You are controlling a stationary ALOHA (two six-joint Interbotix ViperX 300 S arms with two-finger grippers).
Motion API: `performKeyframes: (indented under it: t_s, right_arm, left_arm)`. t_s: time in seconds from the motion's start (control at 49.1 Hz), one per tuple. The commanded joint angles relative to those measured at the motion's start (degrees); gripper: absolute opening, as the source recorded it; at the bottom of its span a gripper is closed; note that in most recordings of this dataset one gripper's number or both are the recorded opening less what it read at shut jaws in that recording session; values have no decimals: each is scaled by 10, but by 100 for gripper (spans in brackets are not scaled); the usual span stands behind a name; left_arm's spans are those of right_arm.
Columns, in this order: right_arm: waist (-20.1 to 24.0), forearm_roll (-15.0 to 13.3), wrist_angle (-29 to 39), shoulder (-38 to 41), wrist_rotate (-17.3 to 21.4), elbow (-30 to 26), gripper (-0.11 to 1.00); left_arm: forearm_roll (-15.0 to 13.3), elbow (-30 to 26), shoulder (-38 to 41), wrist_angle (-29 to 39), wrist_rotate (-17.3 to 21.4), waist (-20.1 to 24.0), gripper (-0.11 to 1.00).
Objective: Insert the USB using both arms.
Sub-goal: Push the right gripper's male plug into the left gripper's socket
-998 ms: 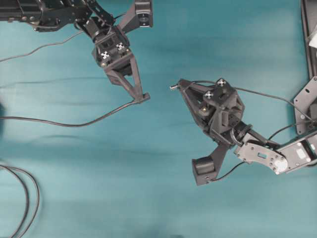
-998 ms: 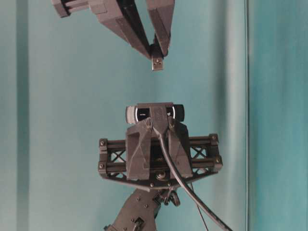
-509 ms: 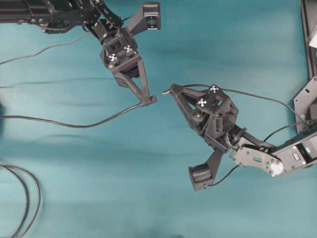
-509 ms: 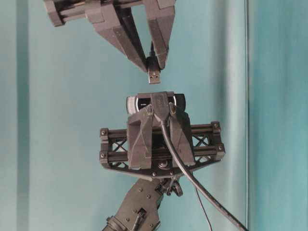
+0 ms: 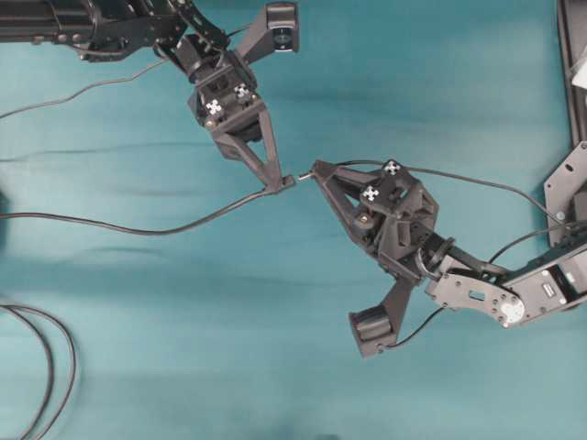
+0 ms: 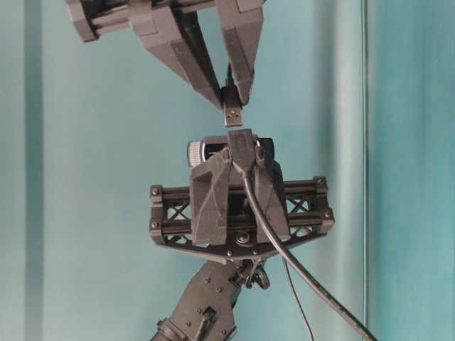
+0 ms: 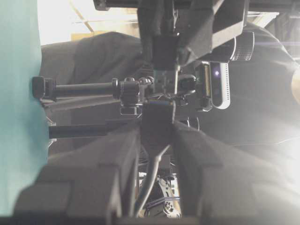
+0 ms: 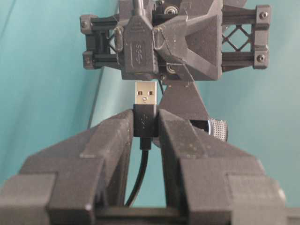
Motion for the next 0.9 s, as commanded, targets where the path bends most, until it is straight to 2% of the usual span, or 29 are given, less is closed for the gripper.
performKeyframes:
  t_s: [0.0,0.876]
  right_arm:
    - [1,-6,1,-3,1,-11,20]
    - [-1,-5,-17,6,3,-16,20]
  left_arm:
    - [-7,-11,-9,2,-1,-2,25]
    - [-4,-11,-6,-11,4,-4,25]
